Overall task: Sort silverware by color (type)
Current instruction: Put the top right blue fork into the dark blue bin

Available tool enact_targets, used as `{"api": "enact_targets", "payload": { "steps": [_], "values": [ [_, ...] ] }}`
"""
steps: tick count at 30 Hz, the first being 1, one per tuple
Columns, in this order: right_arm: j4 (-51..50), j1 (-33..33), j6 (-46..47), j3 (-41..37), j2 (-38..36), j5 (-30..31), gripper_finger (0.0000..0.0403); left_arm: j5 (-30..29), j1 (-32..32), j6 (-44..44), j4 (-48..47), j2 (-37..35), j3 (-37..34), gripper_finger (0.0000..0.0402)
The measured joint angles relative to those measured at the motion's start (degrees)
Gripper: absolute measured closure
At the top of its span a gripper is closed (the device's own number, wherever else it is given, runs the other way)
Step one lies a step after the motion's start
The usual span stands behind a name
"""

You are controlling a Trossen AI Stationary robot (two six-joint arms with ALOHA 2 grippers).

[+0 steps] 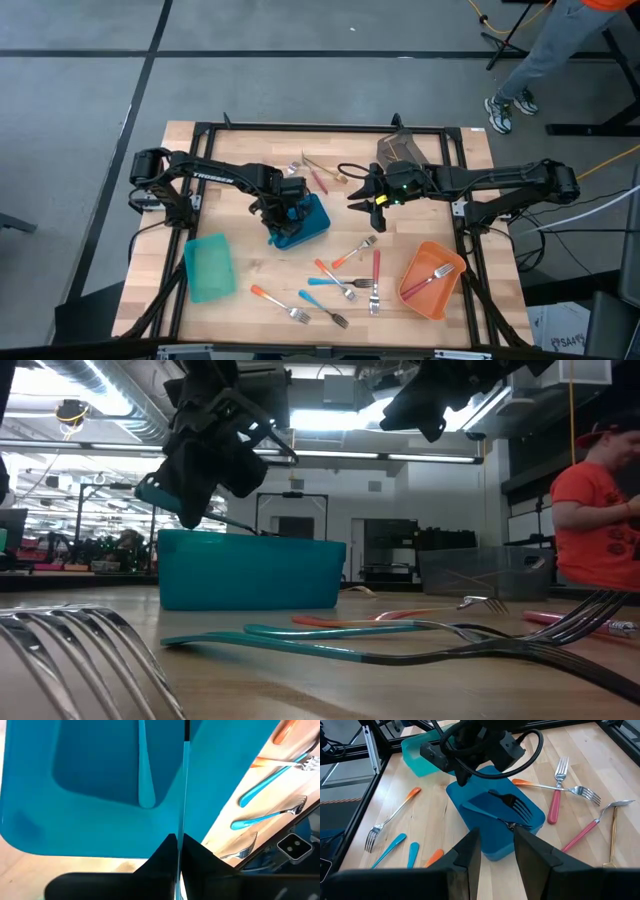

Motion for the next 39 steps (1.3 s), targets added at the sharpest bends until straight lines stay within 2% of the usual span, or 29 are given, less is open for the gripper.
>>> {"api": "enact_targets", "payload": {
  "steps": [8, 15, 36, 39],
  "values": [
    [0.0, 0.0, 0.0, 0.0, 0.0, 0.0, 0.0292, 0.7, 0.0, -5.4, 0.1, 0.0, 0.0, 0.0391],
    [0.0, 0.0, 0.0, 0.0, 0.0, 0.0, 0.0292, -3.1, 0.0, -9.7, 0.2, 0.0, 0.0, 0.0393],
    [0.0, 0.0, 0.0, 0.0, 0.0, 0.0, 0.0292, -5.1, 0.0, -9.5, 1.3, 0.0, 0.0, 0.0385],
    [0.0, 0.0, 0.0, 0.0, 0.0, 0.0, 0.0292, -6.5, 0.0, -7.3, 1.3, 0.0, 0.0, 0.0385]
  ]
}}
